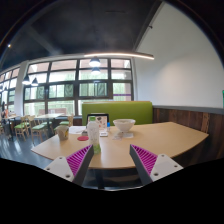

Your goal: Pour water

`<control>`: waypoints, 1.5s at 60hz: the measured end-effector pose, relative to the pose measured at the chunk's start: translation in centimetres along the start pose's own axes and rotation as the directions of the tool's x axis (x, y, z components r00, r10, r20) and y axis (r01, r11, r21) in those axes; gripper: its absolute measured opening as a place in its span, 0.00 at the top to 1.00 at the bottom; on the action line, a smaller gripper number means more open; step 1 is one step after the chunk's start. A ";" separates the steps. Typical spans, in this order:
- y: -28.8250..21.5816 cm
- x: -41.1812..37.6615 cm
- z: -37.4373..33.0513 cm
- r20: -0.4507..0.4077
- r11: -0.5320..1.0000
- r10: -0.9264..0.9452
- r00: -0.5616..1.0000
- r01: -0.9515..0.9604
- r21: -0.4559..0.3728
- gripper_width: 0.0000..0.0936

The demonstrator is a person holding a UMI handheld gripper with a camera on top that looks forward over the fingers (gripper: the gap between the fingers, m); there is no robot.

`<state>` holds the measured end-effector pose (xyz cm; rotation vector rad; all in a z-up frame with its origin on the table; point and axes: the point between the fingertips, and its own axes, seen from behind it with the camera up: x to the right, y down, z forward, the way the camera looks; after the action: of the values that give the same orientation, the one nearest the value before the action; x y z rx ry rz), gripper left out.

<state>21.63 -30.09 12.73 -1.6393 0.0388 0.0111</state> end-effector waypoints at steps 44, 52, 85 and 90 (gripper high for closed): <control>2.3 -9.2 20.8 0.040 0.997 -0.073 0.997 0.073 0.002 0.14; 2.4 -9.2 26.0 -0.016 0.999 -0.046 0.999 0.045 -0.017 0.18; -1.2 -13.4 31.4 -0.037 0.924 -0.381 0.924 0.381 -0.019 0.72; -5.1 -17.2 33.3 -0.037 0.822 -0.569 0.821 0.570 0.012 0.72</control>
<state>5.19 3.79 16.01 -1.5726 -0.4317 -0.4768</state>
